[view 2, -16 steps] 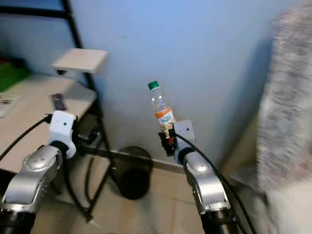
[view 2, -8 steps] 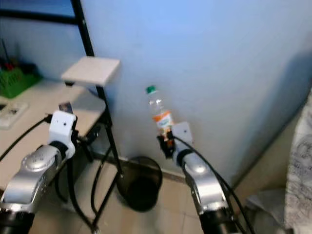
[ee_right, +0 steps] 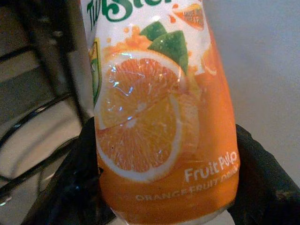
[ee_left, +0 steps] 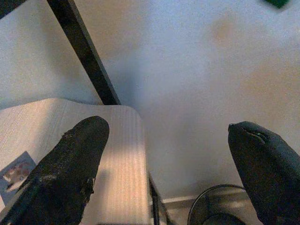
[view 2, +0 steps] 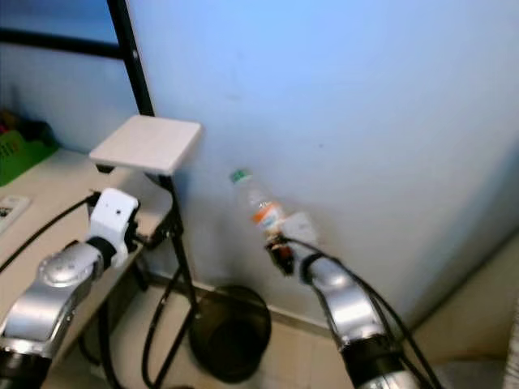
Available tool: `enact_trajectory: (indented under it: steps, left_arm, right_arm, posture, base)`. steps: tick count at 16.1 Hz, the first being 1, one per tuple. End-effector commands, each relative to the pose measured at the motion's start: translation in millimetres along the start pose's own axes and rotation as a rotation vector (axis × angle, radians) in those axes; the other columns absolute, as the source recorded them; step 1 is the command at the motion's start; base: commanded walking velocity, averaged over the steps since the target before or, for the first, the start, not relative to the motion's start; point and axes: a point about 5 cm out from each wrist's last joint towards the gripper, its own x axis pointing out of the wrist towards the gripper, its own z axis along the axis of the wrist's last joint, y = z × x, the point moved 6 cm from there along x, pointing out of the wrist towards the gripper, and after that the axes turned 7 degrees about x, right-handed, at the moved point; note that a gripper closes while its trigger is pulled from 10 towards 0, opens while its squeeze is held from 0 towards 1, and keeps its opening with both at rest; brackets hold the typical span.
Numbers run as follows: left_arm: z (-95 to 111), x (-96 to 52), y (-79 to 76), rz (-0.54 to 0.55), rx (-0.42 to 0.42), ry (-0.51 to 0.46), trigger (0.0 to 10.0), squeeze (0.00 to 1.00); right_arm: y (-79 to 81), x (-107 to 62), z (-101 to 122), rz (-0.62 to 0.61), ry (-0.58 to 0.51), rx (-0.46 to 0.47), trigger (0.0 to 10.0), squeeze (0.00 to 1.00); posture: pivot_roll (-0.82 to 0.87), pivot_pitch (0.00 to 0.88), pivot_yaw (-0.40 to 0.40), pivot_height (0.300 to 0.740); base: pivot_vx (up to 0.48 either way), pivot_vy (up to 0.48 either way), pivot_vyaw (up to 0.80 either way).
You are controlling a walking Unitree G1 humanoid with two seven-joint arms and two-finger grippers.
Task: Clean up the room
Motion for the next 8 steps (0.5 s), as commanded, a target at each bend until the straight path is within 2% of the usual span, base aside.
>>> enact_trajectory:
  steps: [1,2,4,8]
  left_arm:
    - [7,-0.6,-11.5,-0.072,0.07,-0.012,10.0,0.0]
    - [3,-4.8,-16.5,-0.135,0.15,0.009,10.0,0.0]
    - [-1,-13.8,-27.8,-0.245,0.231,0.015,10.0,0.0]
    - [-12,-25.5,-42.0,-0.383,0.292,0.059,10.0,0.0]
  right_arm:
    - [-9.4,1.1,-12,0.002,0.061,-0.053,10.0,0.0]
    - [-5.0,7.7,-28,0.046,0.141,-0.1,10.0,0.0]
    - [5.3,17.8,-46,0.091,0.237,-0.156,10.0,0.0]
    - [11.1,32.3,-52,0.056,0.296,-0.152,10.0,0.0]
  posture:
    - [-0.02,0.0,0.031,0.74]
    - [-0.01,0.0,0.029,0.74]
    - [0.0,0.0,0.025,0.74]
    - [0.01,0.0,0.016,0.74]
  base:
    - [0.0,0.0,0.0]
    - [0.0,0.0,0.0]
    - [0.0,0.0,0.0]
    - [0.0,0.0,0.0]
